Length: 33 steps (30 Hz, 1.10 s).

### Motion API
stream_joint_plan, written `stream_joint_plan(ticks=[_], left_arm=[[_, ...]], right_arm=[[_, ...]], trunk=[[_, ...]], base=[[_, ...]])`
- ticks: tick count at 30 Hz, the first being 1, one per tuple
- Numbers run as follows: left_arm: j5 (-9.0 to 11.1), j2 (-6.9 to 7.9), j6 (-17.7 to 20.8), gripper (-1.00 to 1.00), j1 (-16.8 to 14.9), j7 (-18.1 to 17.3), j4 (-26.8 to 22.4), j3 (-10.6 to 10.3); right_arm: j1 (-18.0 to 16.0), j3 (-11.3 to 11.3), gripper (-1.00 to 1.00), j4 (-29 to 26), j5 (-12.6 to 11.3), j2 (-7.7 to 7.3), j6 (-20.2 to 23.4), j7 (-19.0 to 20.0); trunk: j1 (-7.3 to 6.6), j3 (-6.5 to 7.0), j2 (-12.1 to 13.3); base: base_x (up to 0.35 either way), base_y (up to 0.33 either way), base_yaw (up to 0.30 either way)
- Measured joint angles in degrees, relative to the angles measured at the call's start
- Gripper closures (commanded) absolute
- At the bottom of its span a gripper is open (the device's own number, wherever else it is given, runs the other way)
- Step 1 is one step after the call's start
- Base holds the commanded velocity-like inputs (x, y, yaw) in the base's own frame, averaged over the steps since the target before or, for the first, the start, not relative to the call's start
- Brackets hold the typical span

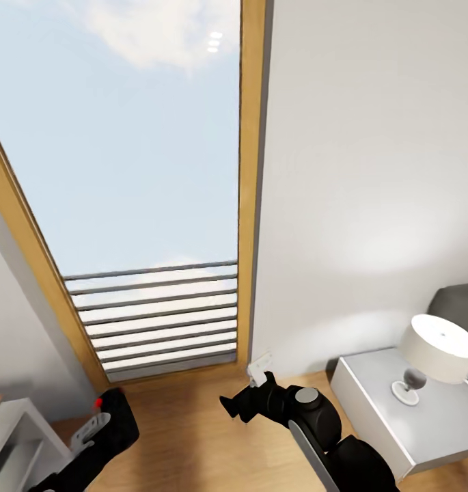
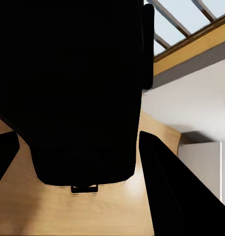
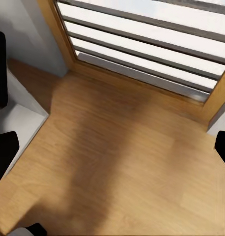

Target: Attach the digital camera to the camera tripod in the bedroom.

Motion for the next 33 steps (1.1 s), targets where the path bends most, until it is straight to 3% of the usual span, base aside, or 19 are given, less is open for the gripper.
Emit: stream_joint_plan(ticks=[19,33], left_arm=[[0.0,0.0,0.0,1.0,0.0,-0.3,-0.1,0.0],[0.0,0.0,0.0,1.0,0.0,-0.2,-0.1,0.0]], right_arm=[[0.0,0.0,-1.0,0.0,0.0,-0.07,0.1,0.0],[0.0,0.0,-1.0,0.0,0.0,-0.08,0.0,0.0]], trunk=[[0.02,0.0,0.0],[0.0,0.0,0.0]], base=[[0.106,0.0,0.0],[0.274,0.0,0.0]])
